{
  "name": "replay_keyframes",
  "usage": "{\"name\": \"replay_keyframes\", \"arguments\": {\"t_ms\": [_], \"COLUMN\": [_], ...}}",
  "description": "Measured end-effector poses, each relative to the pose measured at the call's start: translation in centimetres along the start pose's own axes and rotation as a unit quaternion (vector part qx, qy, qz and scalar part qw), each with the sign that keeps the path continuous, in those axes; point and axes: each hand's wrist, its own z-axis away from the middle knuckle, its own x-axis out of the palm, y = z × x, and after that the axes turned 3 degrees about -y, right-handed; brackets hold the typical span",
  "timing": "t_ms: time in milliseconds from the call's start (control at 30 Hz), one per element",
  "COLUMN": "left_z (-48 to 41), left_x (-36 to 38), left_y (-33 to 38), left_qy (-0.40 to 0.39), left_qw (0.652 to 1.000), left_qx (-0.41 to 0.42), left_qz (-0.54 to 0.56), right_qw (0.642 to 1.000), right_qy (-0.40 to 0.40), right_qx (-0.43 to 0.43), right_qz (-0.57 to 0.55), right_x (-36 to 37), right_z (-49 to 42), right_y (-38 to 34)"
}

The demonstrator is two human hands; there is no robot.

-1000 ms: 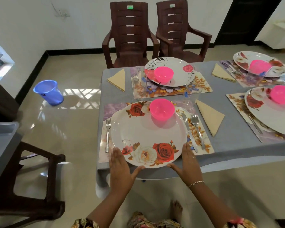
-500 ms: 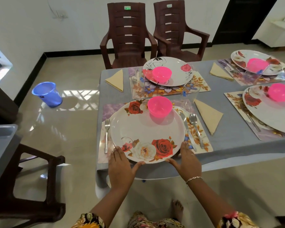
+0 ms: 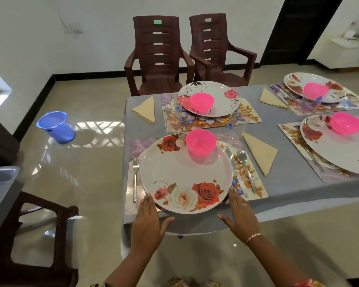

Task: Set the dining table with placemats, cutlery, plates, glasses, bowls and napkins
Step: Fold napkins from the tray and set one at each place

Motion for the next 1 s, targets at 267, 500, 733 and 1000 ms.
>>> {"name": "replay_keyframes", "arguments": {"t_ms": [267,500,733,1000], "left_z": [0.6,-2.3,-7.7,-10.9], "left_x": [-4.1,-6.7,-9.1,-8.8], "left_y": [-1.5,-5.8,-5.1,2.7], "left_qy": [0.046,0.132,0.078,0.030], "left_qw": [0.997,0.986,0.967,0.917], "left_qx": [0.017,0.092,0.242,0.382], "left_qz": [0.063,0.054,-0.024,-0.108], "right_qw": [0.977,0.964,0.964,0.985], "right_qy": [0.195,0.250,0.251,0.111], "right_qx": [-0.031,-0.057,0.062,0.131], "right_qz": [-0.080,-0.069,-0.059,0.014], "right_x": [-0.8,-1.6,-3.1,-6.7], "right_z": [-1.1,-5.1,-6.2,-6.5], "right_y": [-1.2,-8.5,-7.0,-0.7]}}
